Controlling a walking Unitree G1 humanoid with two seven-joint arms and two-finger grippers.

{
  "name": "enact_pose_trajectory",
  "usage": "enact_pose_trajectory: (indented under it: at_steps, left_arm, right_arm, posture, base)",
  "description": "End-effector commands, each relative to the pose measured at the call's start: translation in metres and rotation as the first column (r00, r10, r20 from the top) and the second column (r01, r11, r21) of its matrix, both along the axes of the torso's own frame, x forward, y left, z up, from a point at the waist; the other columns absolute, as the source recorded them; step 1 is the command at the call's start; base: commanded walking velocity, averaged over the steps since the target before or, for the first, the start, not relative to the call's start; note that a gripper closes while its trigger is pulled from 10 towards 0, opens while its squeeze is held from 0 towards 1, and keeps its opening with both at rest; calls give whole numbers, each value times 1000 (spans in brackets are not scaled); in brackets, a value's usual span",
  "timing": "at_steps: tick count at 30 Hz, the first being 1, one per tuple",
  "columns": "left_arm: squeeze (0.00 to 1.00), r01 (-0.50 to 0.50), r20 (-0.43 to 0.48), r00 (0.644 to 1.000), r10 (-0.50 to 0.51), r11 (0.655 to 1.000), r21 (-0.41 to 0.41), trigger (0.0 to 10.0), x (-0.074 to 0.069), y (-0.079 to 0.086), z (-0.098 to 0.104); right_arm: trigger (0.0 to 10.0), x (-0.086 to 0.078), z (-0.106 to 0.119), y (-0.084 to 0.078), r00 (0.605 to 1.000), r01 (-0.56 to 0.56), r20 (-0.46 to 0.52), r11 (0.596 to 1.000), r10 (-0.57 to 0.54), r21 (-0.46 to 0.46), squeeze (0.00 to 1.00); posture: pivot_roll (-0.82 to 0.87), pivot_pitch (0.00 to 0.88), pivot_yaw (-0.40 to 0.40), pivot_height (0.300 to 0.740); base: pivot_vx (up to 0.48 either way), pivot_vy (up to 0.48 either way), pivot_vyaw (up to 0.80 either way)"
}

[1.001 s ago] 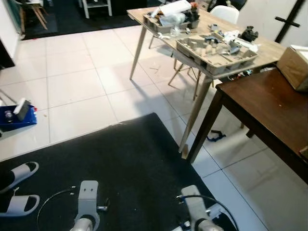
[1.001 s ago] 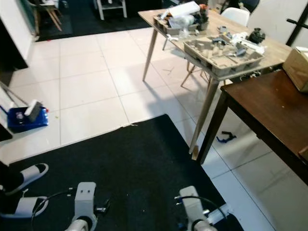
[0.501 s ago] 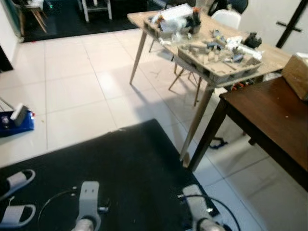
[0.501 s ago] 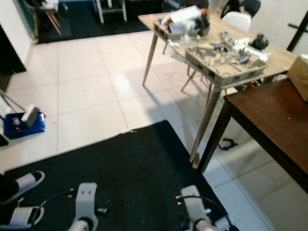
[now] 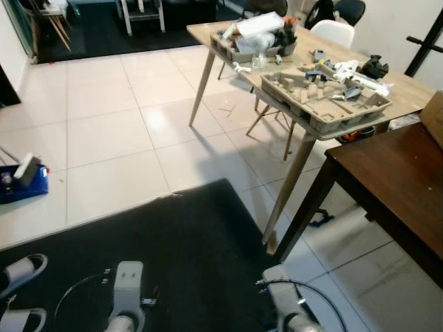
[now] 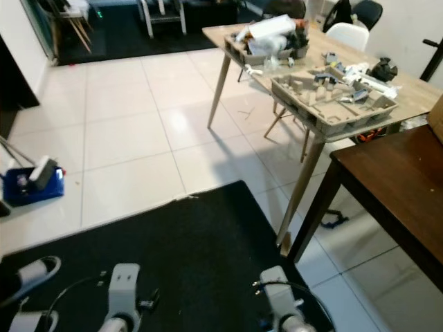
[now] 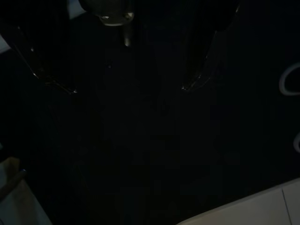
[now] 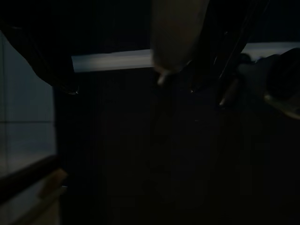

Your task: Picking trash to rubbish bin

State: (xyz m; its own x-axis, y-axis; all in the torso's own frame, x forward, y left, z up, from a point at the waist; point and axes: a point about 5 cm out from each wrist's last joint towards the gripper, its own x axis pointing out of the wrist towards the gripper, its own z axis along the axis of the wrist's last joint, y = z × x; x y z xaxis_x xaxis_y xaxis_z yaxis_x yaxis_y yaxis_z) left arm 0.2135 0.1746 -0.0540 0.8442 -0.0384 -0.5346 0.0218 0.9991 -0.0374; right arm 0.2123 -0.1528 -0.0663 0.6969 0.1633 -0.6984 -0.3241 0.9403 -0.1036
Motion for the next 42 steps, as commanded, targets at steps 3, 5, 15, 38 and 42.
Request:
enact_pose_trajectory:
  at_steps: [3, 5, 15, 38, 42]
  left_arm:
    - [0, 4, -19, 1000, -4, 1000, 7, 10000, -5, 1, -3]
    - [0, 4, -20, 1000, -4, 1000, 7, 10000, -5, 1, -3]
    - [0, 4, -17, 1000, -4, 1000, 5, 10000, -5, 2, -3]
    - [0, 6, -16, 1000, -6, 1000, 3, 10000, -5, 2, -3]
    - [0, 5, -15, 1000, -5, 1000, 2, 10000, -5, 2, -3]
  right_arm:
    - [10000, -4, -2, -7, 1000, 8, -13, 1000, -8, -15, 0]
    - [10000, -4, -2, -7, 1000, 6, -13, 1000, -6, -16, 0]
    - [10000, -3, -2, -6, 1000, 3, -11, 1000, -3, -15, 0]
    - [10000, -3, -2, -6, 1000, 0, -11, 1000, 0, -15, 0]
    - [10000, -4, -2, -6, 1000, 0, -11, 1000, 0, -15, 0]
  posture:
    - [2, 90, 8, 740]
    - [3, 90, 8, 740]
    - [3, 91, 8, 740]
    - [5, 95, 8, 740]
    - [5, 96, 6, 740]
  base:
    - [274, 0, 0]
    - [277, 0, 0]
    - [292, 0, 0]
    - [357, 0, 0]
    - [366, 0, 0]
